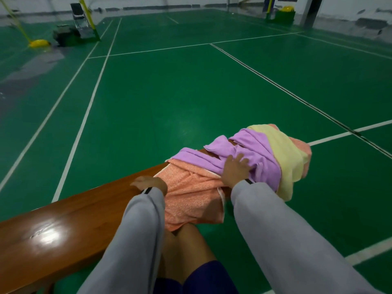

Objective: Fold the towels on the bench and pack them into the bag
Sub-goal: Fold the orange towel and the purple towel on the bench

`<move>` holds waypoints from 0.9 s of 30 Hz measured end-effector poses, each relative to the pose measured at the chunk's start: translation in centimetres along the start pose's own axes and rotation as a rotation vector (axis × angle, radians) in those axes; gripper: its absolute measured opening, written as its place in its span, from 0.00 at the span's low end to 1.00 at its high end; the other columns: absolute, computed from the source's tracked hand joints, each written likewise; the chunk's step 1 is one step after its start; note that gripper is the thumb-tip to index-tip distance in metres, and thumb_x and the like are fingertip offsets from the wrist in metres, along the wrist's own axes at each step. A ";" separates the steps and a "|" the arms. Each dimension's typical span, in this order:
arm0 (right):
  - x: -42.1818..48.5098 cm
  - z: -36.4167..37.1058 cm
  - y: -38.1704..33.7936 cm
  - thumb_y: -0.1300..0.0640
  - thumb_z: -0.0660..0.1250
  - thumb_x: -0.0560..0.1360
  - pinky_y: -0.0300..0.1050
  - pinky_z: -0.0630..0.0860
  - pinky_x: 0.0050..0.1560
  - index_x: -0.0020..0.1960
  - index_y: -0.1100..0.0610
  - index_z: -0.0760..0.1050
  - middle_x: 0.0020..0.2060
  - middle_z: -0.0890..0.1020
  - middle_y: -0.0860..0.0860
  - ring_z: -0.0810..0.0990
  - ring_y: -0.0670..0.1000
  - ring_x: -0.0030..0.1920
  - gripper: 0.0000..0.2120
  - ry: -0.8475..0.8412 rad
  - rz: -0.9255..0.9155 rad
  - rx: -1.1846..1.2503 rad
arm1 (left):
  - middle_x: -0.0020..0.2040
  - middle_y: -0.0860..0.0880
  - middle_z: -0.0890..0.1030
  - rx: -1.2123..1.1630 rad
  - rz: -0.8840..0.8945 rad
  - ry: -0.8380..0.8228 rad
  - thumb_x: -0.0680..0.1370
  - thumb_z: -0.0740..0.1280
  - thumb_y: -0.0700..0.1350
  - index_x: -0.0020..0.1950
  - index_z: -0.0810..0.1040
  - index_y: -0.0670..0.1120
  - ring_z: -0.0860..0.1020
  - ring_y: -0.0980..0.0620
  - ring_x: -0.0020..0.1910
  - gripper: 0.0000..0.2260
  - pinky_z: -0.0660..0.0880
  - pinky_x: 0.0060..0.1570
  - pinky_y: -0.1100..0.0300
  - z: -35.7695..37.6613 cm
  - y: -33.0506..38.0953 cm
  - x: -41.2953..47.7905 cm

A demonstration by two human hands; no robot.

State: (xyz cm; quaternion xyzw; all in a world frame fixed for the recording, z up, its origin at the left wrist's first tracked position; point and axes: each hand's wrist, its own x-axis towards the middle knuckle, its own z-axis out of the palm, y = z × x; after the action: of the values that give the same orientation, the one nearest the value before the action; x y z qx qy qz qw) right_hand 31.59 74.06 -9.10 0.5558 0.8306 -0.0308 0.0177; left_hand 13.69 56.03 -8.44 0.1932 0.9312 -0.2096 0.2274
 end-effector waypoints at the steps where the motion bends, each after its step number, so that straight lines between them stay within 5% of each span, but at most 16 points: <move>1: -0.7 0.0 -0.4 0.54 0.64 0.76 0.62 0.68 0.66 0.70 0.58 0.65 0.70 0.67 0.64 0.68 0.66 0.67 0.24 0.048 -0.089 0.063 | 0.80 0.39 0.60 -0.164 0.087 0.039 0.80 0.64 0.52 0.79 0.61 0.45 0.58 0.36 0.78 0.30 0.58 0.74 0.36 0.2 0.8 0.1; 3: -2.1 0.5 -1.4 0.52 0.65 0.74 0.58 0.70 0.63 0.67 0.57 0.68 0.65 0.71 0.60 0.71 0.62 0.64 0.23 0.114 -0.258 0.158 | 0.78 0.38 0.61 -0.445 0.234 0.114 0.79 0.65 0.53 0.79 0.59 0.43 0.59 0.35 0.77 0.32 0.60 0.73 0.38 0.7 2.1 -0.5; 7: -4.1 2.9 -3.9 0.42 0.54 0.80 0.59 0.67 0.62 0.73 0.47 0.64 0.66 0.72 0.58 0.70 0.63 0.64 0.23 0.023 -0.491 0.078 | 0.68 0.40 0.75 -0.541 0.239 0.348 0.81 0.64 0.60 0.71 0.66 0.44 0.73 0.37 0.67 0.26 0.70 0.64 0.44 3.2 1.5 -0.1; 9: -3.7 3.1 -4.3 0.41 0.47 0.82 0.59 0.67 0.62 0.73 0.46 0.66 0.66 0.72 0.57 0.70 0.62 0.65 0.24 0.014 -0.395 0.023 | 0.63 0.41 0.79 -0.554 0.292 0.345 0.83 0.61 0.55 0.67 0.69 0.46 0.78 0.38 0.60 0.17 0.76 0.58 0.46 3.9 0.8 0.1; 13: -1.7 1.7 -4.0 0.52 0.55 0.82 0.75 0.63 0.66 0.74 0.56 0.67 0.72 0.66 0.62 0.64 0.66 0.71 0.22 -0.134 -0.237 -0.276 | 0.58 0.42 0.82 -0.576 0.294 0.285 0.82 0.59 0.46 0.58 0.77 0.45 0.81 0.40 0.53 0.09 0.79 0.53 0.49 2.8 -1.4 0.6; 16: -0.7 0.8 -2.7 0.42 0.54 0.83 0.84 0.55 0.65 0.82 0.54 0.54 0.80 0.54 0.61 0.54 0.73 0.77 0.32 -0.290 -0.081 -0.283 | 0.61 0.40 0.81 -0.587 0.202 0.160 0.81 0.60 0.45 0.57 0.79 0.41 0.80 0.38 0.56 0.12 0.78 0.56 0.49 1.5 -3.8 1.3; 18: 0.0 1.6 -2.5 0.35 0.53 0.80 0.87 0.54 0.60 0.83 0.48 0.41 0.82 0.49 0.59 0.52 0.76 0.76 0.38 -0.370 0.056 -0.272 | 0.62 0.40 0.80 -0.574 0.135 0.124 0.82 0.59 0.45 0.61 0.79 0.40 0.79 0.39 0.58 0.14 0.76 0.58 0.50 1.1 -5.9 1.5; 20: 0.9 2.7 -3.0 0.39 0.54 0.80 0.91 0.57 0.45 0.83 0.48 0.45 0.82 0.51 0.58 0.57 0.76 0.75 0.36 -0.439 0.150 -0.212 | 0.63 0.40 0.80 -0.552 0.090 0.129 0.82 0.59 0.44 0.59 0.80 0.40 0.79 0.40 0.58 0.13 0.75 0.57 0.52 1.4 -7.7 2.4; 22: 0.7 2.4 -4.3 0.48 0.54 0.82 0.88 0.61 0.33 0.82 0.54 0.56 0.79 0.60 0.62 0.61 0.77 0.72 0.30 -0.467 0.189 -0.190 | 0.63 0.41 0.80 -0.509 0.065 0.098 0.82 0.59 0.43 0.58 0.80 0.41 0.80 0.41 0.59 0.12 0.75 0.54 0.54 1.7 -8.9 2.5; 24: -1.8 1.0 -5.4 0.54 0.55 0.82 0.73 0.74 0.43 0.74 0.60 0.69 0.72 0.69 0.64 0.69 0.72 0.68 0.23 -0.341 0.057 -0.253 | 0.62 0.40 0.81 -0.559 0.102 0.075 0.82 0.60 0.41 0.58 0.80 0.40 0.80 0.41 0.58 0.11 0.74 0.50 0.55 1.4 -9.0 2.0; 27: -5.8 1.2 -6.7 0.48 0.54 0.83 0.52 0.77 0.56 0.61 0.55 0.79 0.61 0.80 0.57 0.77 0.59 0.60 0.19 -0.063 -0.221 0.016 | 0.49 0.41 0.82 -1.025 0.242 -0.013 0.79 0.65 0.39 0.55 0.82 0.40 0.78 0.42 0.46 0.09 0.74 0.43 0.54 0.3 -7.1 -0.5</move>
State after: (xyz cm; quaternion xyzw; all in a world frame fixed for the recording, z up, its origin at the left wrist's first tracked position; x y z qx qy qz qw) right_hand 27.64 66.06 -9.67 0.4597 0.8855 -0.0568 0.0358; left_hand 10.91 49.81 -6.25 0.1619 0.8838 0.2995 0.3209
